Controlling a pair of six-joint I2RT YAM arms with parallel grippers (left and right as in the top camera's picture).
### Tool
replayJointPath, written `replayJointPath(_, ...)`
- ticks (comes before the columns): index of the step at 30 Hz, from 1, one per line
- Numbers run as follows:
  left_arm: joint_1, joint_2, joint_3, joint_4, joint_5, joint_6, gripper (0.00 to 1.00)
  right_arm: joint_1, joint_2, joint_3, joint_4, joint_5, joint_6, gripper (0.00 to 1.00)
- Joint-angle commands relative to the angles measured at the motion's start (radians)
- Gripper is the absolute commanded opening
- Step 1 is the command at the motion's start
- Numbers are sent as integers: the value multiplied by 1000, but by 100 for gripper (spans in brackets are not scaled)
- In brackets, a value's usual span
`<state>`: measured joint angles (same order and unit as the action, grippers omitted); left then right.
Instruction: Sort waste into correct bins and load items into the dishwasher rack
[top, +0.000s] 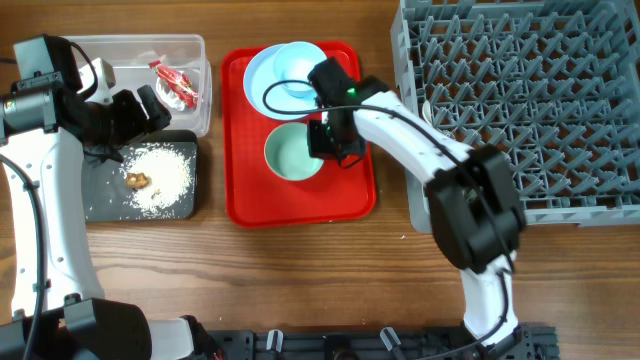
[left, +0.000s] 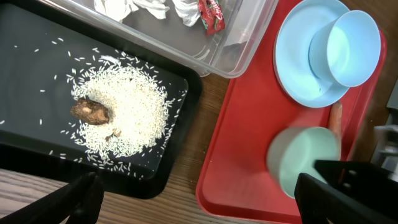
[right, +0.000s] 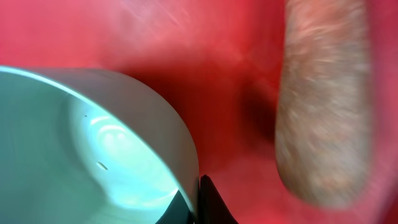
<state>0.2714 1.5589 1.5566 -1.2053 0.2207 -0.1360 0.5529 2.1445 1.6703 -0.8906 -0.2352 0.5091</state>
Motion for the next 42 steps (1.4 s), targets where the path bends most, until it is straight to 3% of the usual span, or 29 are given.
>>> replayJointPath(1,6,-20,0,0,-13,-2,100,-53,-212,6,-21,106,-43,4)
replayJointPath(5,6,-20,0,0,-13,-2,100,-121,-340,6,-76,266,-68,4)
replayJointPath(9,6,-20,0,0,-13,-2,100,-204,-434,6,-109,567,-68,4)
replayJointPath(14,6,-20,0,0,-13,-2,100,-281,-440,6,-83,937,-64,4)
replayJointPath(19,6,-20,0,0,-13,-2,100,-336,-418,6,45,1135,-142,4)
replayJointPath(26,6,-20,0,0,-13,-2,100,-394,-339,6,370,1170,-625,4)
replayJointPath(32,6,-20,0,0,-13,-2,100,-396,-251,6,560,1170,-929,4)
replayJointPath(42,6,-20,0,0,-13,-2,100,-401,-82,6,841,1178,-1151,4)
